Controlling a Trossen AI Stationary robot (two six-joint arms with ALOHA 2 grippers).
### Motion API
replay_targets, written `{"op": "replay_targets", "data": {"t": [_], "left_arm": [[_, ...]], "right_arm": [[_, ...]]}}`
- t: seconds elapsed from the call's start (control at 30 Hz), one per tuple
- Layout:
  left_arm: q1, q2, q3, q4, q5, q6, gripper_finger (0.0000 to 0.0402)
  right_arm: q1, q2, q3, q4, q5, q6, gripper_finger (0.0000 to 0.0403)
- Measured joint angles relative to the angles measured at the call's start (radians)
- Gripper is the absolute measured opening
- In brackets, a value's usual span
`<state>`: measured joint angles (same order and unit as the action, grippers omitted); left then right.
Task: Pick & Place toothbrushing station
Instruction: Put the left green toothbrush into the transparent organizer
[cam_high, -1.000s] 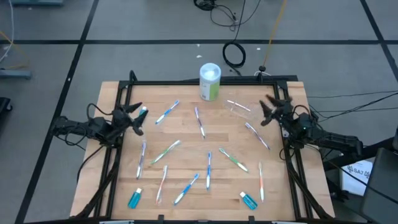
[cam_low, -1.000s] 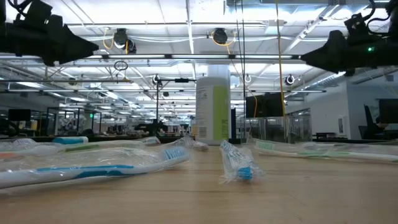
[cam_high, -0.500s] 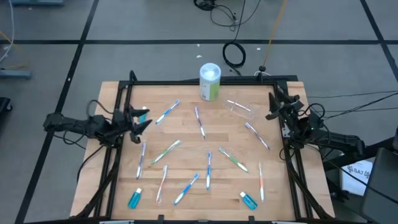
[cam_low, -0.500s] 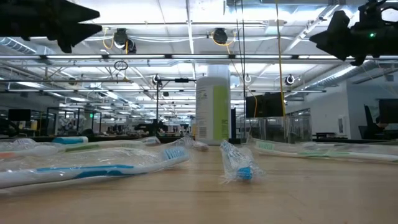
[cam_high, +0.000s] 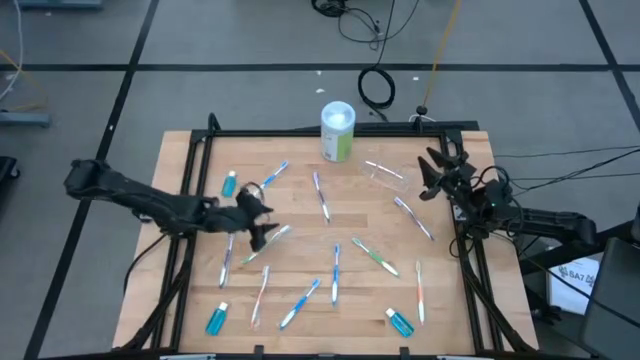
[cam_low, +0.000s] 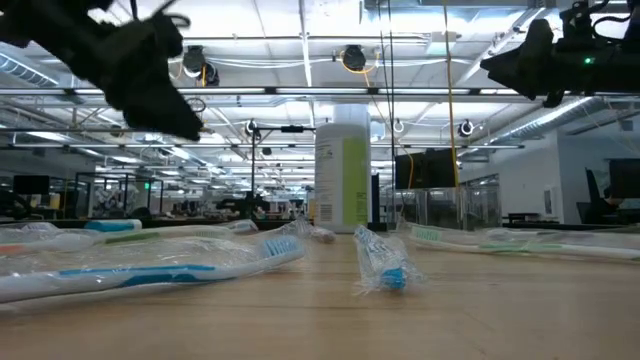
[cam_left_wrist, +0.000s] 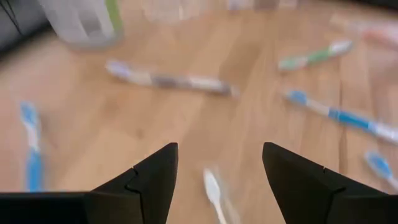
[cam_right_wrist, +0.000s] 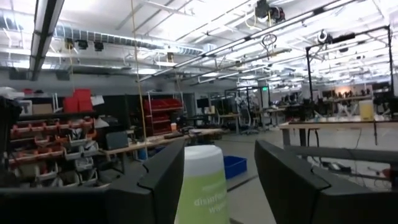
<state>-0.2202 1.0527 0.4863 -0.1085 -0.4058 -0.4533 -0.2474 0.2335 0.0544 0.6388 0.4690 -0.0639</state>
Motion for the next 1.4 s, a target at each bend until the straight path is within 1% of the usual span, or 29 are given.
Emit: {"op": "replay_targets", "data": {"t": [0.07, 0.2, 0.3, 0.47, 0.6, 0.7, 0.77, 0.87, 1.07, 1.17, 1.3, 1.4], "left_arm": [[-0.006, 0.063, 0.002, 0.004, 0.02, -0.037, 0.0241], [-0.006, 0.175, 0.003, 0.004, 0.021, -0.097, 0.0241], [-0.006, 0.247, 0.003, 0.006, 0.025, -0.158, 0.0241], [-0.007, 0.359, 0.003, 0.007, 0.033, -0.216, 0.0241], [-0.007, 0.417, 0.005, 0.013, 0.026, -0.236, 0.0241], [-0.007, 0.434, 0.006, 0.018, 0.021, -0.259, 0.024], [-0.007, 0.436, 0.006, 0.016, 0.026, -0.26, 0.0233], [-0.005, 0.436, 0.006, 0.012, 0.039, -0.26, 0.0203], [0.008, 0.436, 0.004, 0.011, 0.05, -0.264, 0.0111], [0.022, 0.437, 0.004, 0.02, 0.056, -0.264, 0.0074], [0.053, 0.439, 0.002, 0.089, 0.06, -0.266, 0.0032], [0.075, 0.442, 0.0, 0.166, 0.082, -0.266, 0.001]], "right_arm": [[0.0, 0.005, 0.0, 0.0, -0.001, 0.031, 0.0187], [0.0, 0.009, 0.0, -0.003, -0.002, 0.071, 0.0187], [0.0, 0.011, 0.0, -0.023, -0.002, 0.104, 0.0187], [0.0, 0.012, 0.0, -0.059, -0.003, 0.133, 0.0187], [0.0, 0.011, 0.0, -0.064, -0.002, 0.153, 0.0187], [0.0, 0.011, 0.0, -0.064, -0.003, 0.157, 0.0187], [0.0, 0.011, 0.0, -0.064, -0.002, 0.157, 0.0187], [0.0, 0.011, 0.0, -0.064, -0.002, 0.153, 0.0187], [0.0, 0.011, 0.0, -0.064, -0.002, 0.15, 0.0187], [0.0, 0.011, 0.0, -0.064, -0.002, 0.15, 0.0187], [0.0, 0.011, 0.0, -0.064, -0.002, 0.15, 0.0187], [0.0, 0.011, 0.0, -0.064, -0.002, 0.15, 0.0187]]}}
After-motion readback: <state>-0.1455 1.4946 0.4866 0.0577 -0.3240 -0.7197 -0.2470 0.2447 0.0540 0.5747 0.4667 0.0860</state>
